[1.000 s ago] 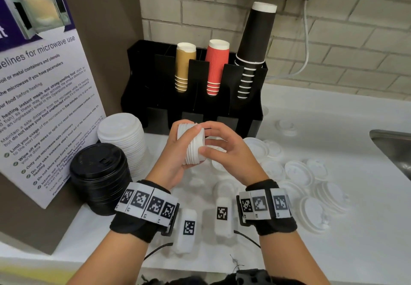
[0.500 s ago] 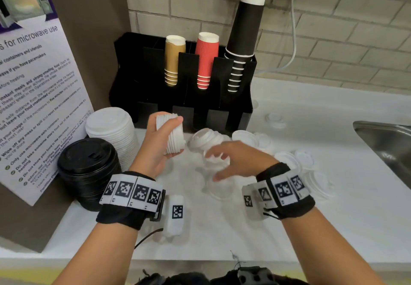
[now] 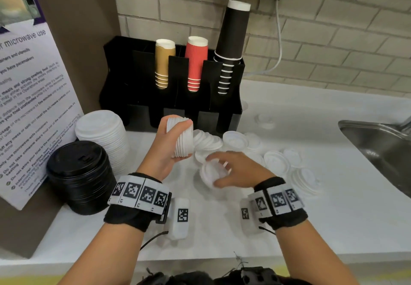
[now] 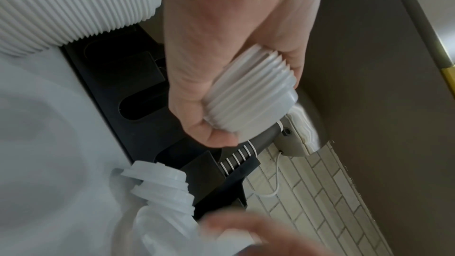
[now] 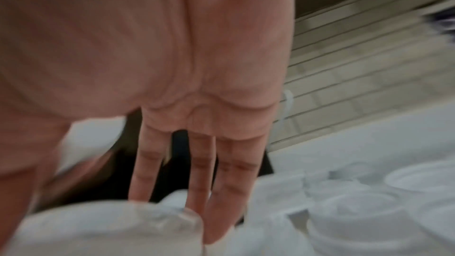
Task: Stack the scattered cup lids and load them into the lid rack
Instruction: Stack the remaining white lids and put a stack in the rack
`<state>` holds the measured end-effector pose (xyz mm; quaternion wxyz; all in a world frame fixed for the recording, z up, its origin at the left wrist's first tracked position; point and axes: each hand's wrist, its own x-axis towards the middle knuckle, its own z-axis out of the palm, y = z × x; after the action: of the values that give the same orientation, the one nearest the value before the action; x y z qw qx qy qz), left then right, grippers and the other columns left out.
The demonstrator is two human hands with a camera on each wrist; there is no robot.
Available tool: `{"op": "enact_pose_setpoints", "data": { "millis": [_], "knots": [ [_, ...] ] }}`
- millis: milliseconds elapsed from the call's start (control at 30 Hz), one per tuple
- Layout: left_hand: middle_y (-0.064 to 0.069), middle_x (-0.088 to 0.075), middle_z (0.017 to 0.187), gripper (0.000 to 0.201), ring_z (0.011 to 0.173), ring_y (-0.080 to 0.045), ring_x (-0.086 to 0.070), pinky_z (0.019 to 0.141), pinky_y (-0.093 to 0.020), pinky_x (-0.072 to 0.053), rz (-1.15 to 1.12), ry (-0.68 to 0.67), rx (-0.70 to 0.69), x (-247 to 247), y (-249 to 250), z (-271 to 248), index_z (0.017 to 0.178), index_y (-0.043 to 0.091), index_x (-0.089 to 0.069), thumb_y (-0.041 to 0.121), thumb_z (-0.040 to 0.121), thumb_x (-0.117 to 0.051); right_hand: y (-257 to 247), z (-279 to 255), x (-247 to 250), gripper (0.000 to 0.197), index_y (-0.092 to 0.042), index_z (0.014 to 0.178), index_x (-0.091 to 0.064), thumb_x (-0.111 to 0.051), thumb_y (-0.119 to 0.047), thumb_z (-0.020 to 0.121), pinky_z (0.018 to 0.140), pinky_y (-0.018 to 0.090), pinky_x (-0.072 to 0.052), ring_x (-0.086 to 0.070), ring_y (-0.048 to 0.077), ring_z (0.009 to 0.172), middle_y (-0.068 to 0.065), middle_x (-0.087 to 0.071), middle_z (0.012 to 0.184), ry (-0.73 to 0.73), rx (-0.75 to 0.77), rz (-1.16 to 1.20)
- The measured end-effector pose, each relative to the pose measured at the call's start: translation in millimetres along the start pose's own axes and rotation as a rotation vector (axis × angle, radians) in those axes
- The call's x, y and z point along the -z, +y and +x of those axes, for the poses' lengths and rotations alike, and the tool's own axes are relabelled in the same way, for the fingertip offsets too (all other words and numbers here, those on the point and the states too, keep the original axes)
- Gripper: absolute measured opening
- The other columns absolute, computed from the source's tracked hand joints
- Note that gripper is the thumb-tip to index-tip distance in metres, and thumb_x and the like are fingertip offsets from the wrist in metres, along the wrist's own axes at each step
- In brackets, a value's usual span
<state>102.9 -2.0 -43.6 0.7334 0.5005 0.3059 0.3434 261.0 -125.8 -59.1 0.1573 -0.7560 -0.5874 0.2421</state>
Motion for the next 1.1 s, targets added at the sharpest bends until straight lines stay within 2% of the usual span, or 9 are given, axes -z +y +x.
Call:
{"op": "enact_pose_setpoints", "data": {
  "millis": [133, 267, 367, 500, 633, 700, 800, 933, 1100],
  "knots": [
    [0.002, -0.056, 0.114, 0.026, 0.103, -0.018, -0.058, 0.064, -0.033, -0.057, -0.02, -0.065, 0.034, -7.3, -2.1, -5.7, 0.114, 0.032, -0.052, 0.033, 0.09, -0.061, -5.8, -9.9, 24.0, 0.043, -0.048, 0.115, -0.059, -0.074, -0.032, 0.079, 0.076, 0.019, -0.053, -0.063, 0.01, 0.084, -0.004, -0.057, 0.098, 0.282, 0.033, 0.507],
    [0.001, -0.06, 0.109, 0.032, 0.096, -0.019, -0.062, 0.067, -0.036, -0.057, -0.032, -0.137, 0.07, -15.3, -3.2, -12.2, 0.107, 0.032, -0.056, 0.041, 0.078, -0.066, -25.2, -13.0, 16.8, 0.042, -0.045, 0.118, -0.059, -0.066, -0.035, 0.078, 0.083, 0.026, -0.055, -0.066, 0.013, 0.091, -0.003, -0.063, 0.095, 0.354, 0.1, 0.72],
    [-0.001, -0.064, 0.109, 0.035, 0.098, -0.021, -0.064, 0.073, -0.04, -0.058, -0.016, -0.18, 0.076, -15.7, -4.5, -16.1, 0.105, 0.033, -0.058, 0.046, 0.073, -0.065, -32.8, -14.6, 7.9, 0.044, -0.037, 0.121, -0.059, -0.068, -0.021, 0.082, 0.09, 0.037, -0.055, -0.064, 0.023, 0.098, 0.004, -0.061, 0.106, 0.351, 0.126, 0.76],
    [-0.004, -0.064, 0.114, 0.037, 0.105, -0.026, -0.064, 0.081, -0.047, -0.057, -0.006, -0.202, 0.097, -13.4, -5.6, -17.6, 0.108, 0.032, -0.057, 0.046, 0.074, -0.065, -35.5, -17.2, 7.8, 0.047, -0.033, 0.123, -0.057, -0.069, -0.009, 0.085, 0.081, 0.025, -0.053, -0.064, 0.012, 0.098, -0.003, -0.061, 0.112, 0.361, 0.165, 0.752],
    [-0.001, -0.063, 0.111, 0.035, 0.102, -0.023, -0.064, 0.078, -0.043, -0.057, 0.001, -0.183, 0.063, -9.0, -3.9, -17.2, 0.105, 0.036, -0.057, 0.051, 0.074, -0.064, -42.9, -13.7, 6.4, 0.049, -0.029, 0.122, -0.058, -0.072, -0.006, 0.082, 0.08, 0.023, -0.053, -0.063, 0.016, 0.101, 0.0, -0.061, 0.113, 0.358, 0.198, 0.758],
    [0.001, -0.062, 0.11, 0.036, 0.099, -0.02, -0.064, 0.075, -0.039, -0.057, 0.0, -0.16, 0.044, -7.9, -3.4, -15.9, 0.103, 0.037, -0.056, 0.053, 0.072, -0.065, -46.3, -9.7, 4.2, 0.049, -0.03, 0.121, -0.058, -0.073, -0.005, 0.081, 0.079, 0.023, -0.052, -0.062, 0.014, 0.101, -0.002, -0.061, 0.112, 0.363, 0.204, 0.755],
    [-0.001, -0.061, 0.113, 0.038, 0.102, -0.023, -0.064, 0.078, -0.044, -0.057, -0.012, -0.129, 0.044, -5.6, -5.6, -12.1, 0.106, 0.037, -0.055, 0.053, 0.074, -0.069, -48.9, -2.6, 1.4, 0.05, -0.032, 0.118, -0.059, -0.074, -0.004, 0.079, 0.077, 0.023, -0.052, -0.062, 0.012, 0.1, -0.006, -0.061, 0.11, 0.372, 0.23, 0.76],
    [-0.006, -0.059, 0.121, 0.045, 0.108, -0.028, -0.063, 0.076, -0.045, -0.058, -0.025, -0.117, 0.058, -1.0, -6.9, -6.4, 0.112, 0.035, -0.055, 0.051, 0.072, -0.067, -50.5, 6.8, -2.7, 0.051, -0.037, 0.117, -0.059, -0.075, -0.006, 0.079, 0.079, 0.024, -0.054, -0.062, 0.012, 0.103, -0.001, -0.061, 0.115, 0.371, 0.246, 0.771],
    [-0.002, -0.06, 0.114, 0.047, 0.103, -0.022, -0.062, 0.072, -0.039, -0.055, -0.075, -0.042, 0.004, 12.7, -0.1, 4.4, 0.11, 0.034, -0.054, 0.036, 0.07, -0.079, -49.2, 31.5, 4.7, 0.046, -0.03, 0.131, -0.056, -0.069, -0.024, 0.087, 0.093, 0.02, -0.05, -0.059, 0.005, 0.11, -0.003, -0.062, 0.121, 0.293, 0.22, 0.635]
  ]
}}
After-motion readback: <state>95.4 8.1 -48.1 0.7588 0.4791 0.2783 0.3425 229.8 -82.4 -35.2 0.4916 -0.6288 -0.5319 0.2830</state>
